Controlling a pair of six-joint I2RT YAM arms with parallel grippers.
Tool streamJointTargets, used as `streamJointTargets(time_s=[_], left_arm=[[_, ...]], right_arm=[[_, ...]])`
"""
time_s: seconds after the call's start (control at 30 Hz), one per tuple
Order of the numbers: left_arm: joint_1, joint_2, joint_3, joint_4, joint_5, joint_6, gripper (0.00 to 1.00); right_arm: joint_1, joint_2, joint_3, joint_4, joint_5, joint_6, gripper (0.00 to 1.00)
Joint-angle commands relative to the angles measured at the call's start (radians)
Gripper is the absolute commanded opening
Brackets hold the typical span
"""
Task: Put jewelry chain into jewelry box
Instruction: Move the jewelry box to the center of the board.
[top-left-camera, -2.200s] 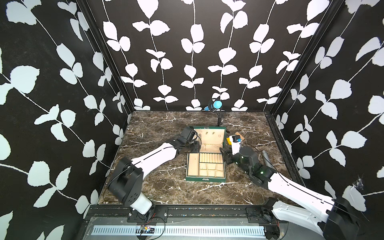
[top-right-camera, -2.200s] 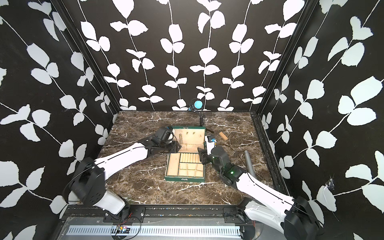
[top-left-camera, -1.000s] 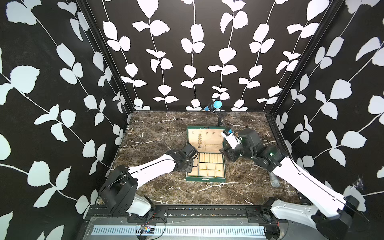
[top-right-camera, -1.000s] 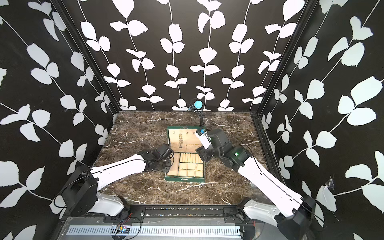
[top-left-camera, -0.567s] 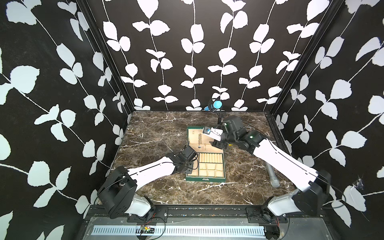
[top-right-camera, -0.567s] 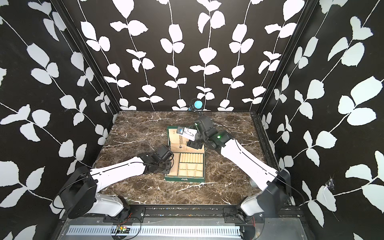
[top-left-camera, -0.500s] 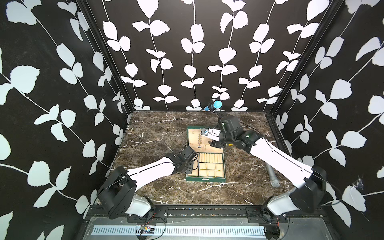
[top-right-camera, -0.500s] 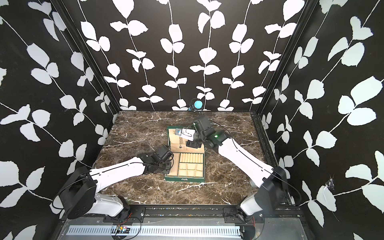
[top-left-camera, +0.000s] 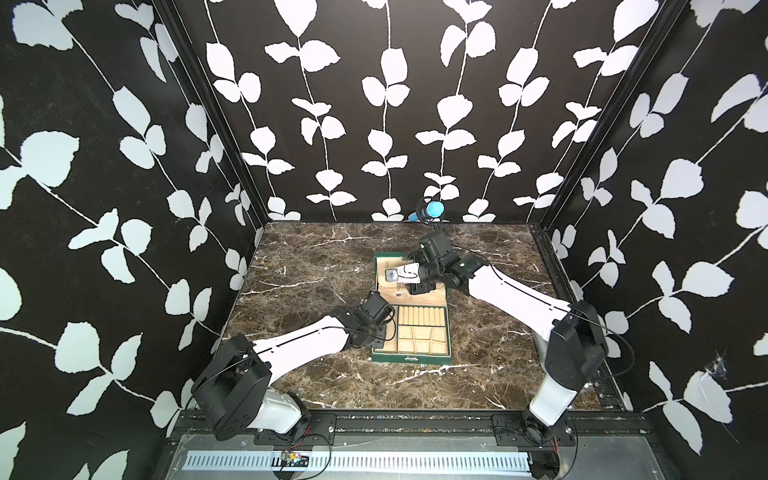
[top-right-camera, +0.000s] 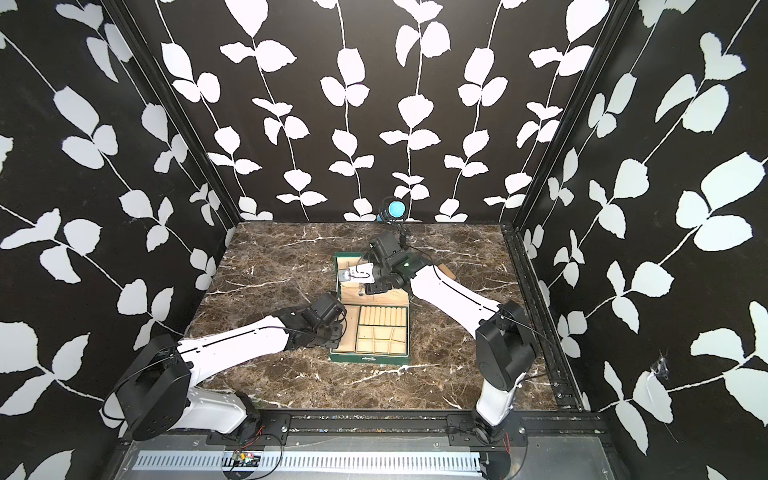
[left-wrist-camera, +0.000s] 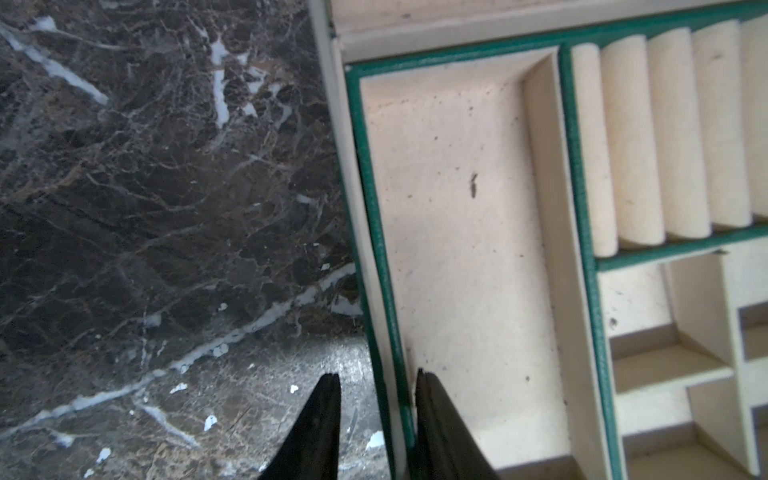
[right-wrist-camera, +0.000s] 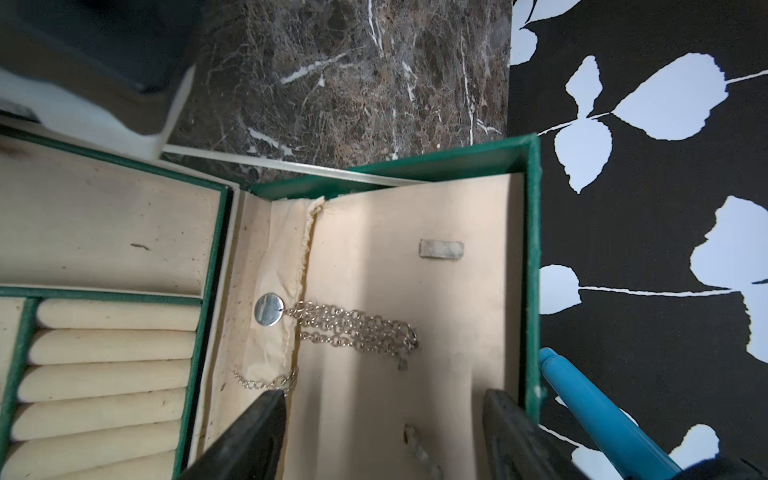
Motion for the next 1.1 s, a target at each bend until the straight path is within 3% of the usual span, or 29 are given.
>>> streamJointTargets(time_s=[0.0,0.27,0.7,1.07], left_arm=[[-0.001,-0.016,-0.028,-0.032,-0.006,0.001,0.33],[-0.001,-0.007,-0.032,-0.024,-0.002,0.001,0.32],[-0.015,-0.014,-0.029,-0.046,-0.013,-0.005,0.18],[-0.116,-0.052,-0.04,-0.112,-0.064,-0.075,0.1]], right_arm=[[-0.017,0.015,0.04,0.082,-0.001,-0.018,0.76],[-0.018,-0.001,0.042,0.113,-0.02,0.013,0.75],[-0.019,-0.265,-0.137,0.102,-0.059,0.121,0.75],[-0.026,-0.336,-0.169,0.049,-0.016,0.112,0.76]])
